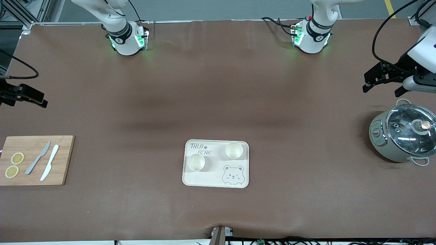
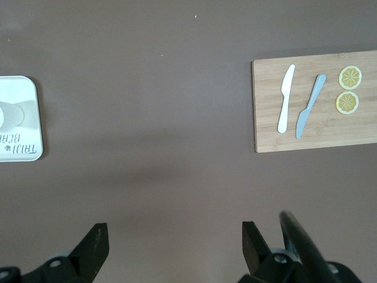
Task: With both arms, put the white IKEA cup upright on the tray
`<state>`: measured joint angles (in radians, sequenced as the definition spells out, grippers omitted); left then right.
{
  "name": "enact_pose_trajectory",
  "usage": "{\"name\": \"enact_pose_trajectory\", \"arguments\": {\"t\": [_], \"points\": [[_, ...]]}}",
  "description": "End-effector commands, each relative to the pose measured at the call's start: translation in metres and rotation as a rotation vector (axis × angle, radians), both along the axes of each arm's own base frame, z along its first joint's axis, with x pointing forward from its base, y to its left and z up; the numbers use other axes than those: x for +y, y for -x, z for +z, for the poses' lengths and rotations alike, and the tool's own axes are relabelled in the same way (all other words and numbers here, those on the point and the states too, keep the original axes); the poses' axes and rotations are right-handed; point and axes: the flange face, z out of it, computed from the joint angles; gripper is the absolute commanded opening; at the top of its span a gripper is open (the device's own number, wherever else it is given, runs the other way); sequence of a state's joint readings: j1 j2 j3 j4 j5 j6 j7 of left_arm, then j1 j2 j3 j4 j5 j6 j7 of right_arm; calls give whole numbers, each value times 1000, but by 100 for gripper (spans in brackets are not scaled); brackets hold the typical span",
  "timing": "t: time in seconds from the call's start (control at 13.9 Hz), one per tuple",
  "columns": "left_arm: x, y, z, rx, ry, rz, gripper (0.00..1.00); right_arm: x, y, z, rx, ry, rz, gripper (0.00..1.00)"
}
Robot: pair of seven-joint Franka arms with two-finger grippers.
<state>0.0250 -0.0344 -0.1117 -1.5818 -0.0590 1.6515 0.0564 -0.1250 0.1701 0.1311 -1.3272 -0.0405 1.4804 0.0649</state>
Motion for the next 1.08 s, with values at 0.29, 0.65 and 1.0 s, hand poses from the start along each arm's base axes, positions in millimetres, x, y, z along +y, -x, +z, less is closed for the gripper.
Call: {"name": "enact_pose_trajectory", "arguments": {"t": [0.29,0.65,1.0], "points": [[1,1,5,-11,-10,-16,100,25,21,-12,-3,23,-69,100],[1,1,4,-8,-10,-16,100,41,39,-21,-44,35,-8,100],[1,1,4,-10,-10,-16,100,57,38,-16,-66,35,34,100]]}}
